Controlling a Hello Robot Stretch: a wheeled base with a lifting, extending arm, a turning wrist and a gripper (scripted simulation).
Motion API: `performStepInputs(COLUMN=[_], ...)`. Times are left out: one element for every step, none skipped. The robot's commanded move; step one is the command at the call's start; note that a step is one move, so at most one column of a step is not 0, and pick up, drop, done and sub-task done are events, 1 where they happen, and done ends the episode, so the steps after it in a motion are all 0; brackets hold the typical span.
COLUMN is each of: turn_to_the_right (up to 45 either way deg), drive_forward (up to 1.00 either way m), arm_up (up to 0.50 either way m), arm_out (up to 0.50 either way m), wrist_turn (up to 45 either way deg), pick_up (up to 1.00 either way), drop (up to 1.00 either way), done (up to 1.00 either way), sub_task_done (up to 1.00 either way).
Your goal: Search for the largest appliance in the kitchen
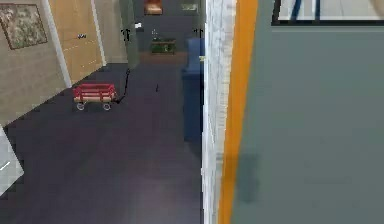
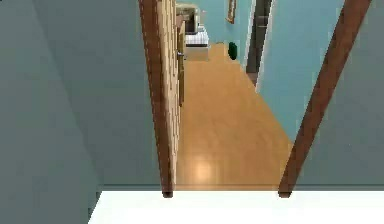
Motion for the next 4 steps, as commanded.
performStepInputs(turn_to_the_right=[-33.0, 0.0, 24.0, 0.0], drive_forward=[0.00, 0.40, 0.00, 1.00], arm_up=[0.00, 0.00, 0.00, 0.00], arm_out=[0.00, 0.00, 0.00, 0.00], wrist_turn=[0.0, 0.0, 0.0, 0.0], pick_up=[0.00, 0.00, 0.00, 0.00], drop=[0.00, 0.00, 0.00, 0.00], done=[0.00, 0.00, 0.00, 0.00], sub_task_done=[0.00, 0.00, 0.00, 0.00])
